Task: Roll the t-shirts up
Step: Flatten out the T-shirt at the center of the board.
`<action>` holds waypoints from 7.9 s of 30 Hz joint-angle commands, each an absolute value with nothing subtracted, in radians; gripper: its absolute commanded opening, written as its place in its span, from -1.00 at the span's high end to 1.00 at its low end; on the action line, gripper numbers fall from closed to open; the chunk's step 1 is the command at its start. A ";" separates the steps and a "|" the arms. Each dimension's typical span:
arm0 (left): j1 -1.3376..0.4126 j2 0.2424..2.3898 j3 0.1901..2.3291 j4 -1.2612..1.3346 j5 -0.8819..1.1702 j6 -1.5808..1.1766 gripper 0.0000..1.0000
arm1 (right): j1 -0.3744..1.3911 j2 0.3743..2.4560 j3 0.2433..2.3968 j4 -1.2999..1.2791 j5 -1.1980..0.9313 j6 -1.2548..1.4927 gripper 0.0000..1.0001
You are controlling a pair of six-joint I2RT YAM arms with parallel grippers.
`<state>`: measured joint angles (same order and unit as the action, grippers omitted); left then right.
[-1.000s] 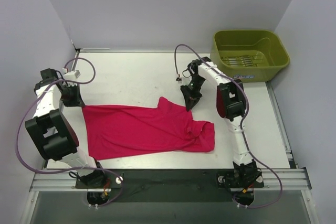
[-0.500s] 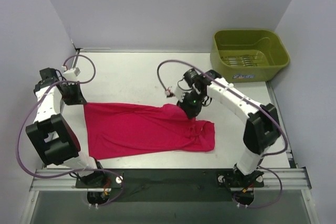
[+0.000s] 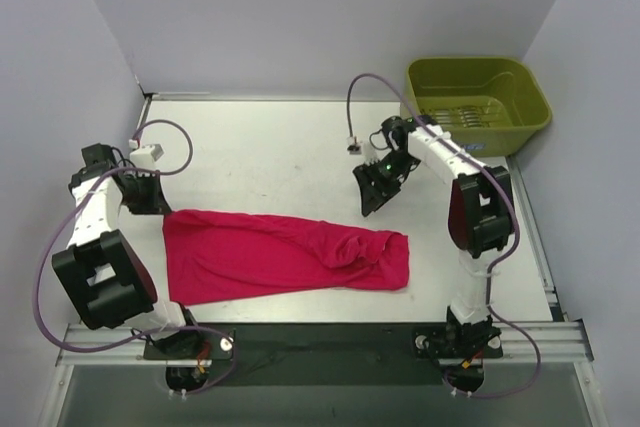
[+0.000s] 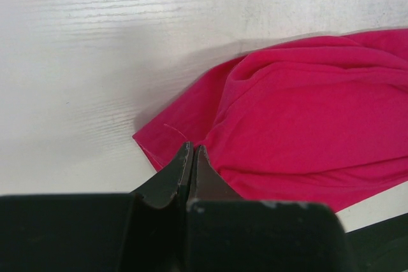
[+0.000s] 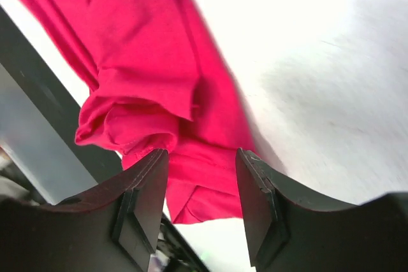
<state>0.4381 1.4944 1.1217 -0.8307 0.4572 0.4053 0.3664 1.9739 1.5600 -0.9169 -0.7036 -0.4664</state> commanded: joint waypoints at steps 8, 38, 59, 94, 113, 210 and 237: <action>0.434 1.417 1.091 -0.848 0.433 0.436 1.00 | 0.380 2.022 1.510 -0.934 -0.861 -0.132 -0.04; 0.434 1.404 1.147 -0.873 0.420 0.430 1.00 | 0.396 2.106 1.839 -0.893 -0.681 -0.129 0.90; 0.433 1.350 1.637 -0.680 0.578 0.036 1.00 | 0.296 1.654 1.904 -0.672 -0.583 -0.764 1.00; 0.422 1.394 1.161 -0.819 0.480 0.186 1.00 | 0.310 1.612 1.208 -0.252 -0.734 0.151 -0.07; 0.423 1.442 1.172 -0.893 0.385 0.264 1.00 | 0.354 1.603 0.850 -0.074 -0.969 0.009 0.01; 0.420 1.085 1.950 -0.543 0.371 -0.103 1.00 | 0.235 1.142 1.927 -0.071 -0.258 -0.641 1.00; 0.321 1.216 2.387 -0.618 0.182 0.227 1.00 | 0.233 0.999 2.033 -0.071 -0.279 -0.825 1.00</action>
<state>0.3256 1.0985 2.3821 -0.5255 0.1814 0.0982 0.2409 0.9310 2.0594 -0.1452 -0.3183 -0.7544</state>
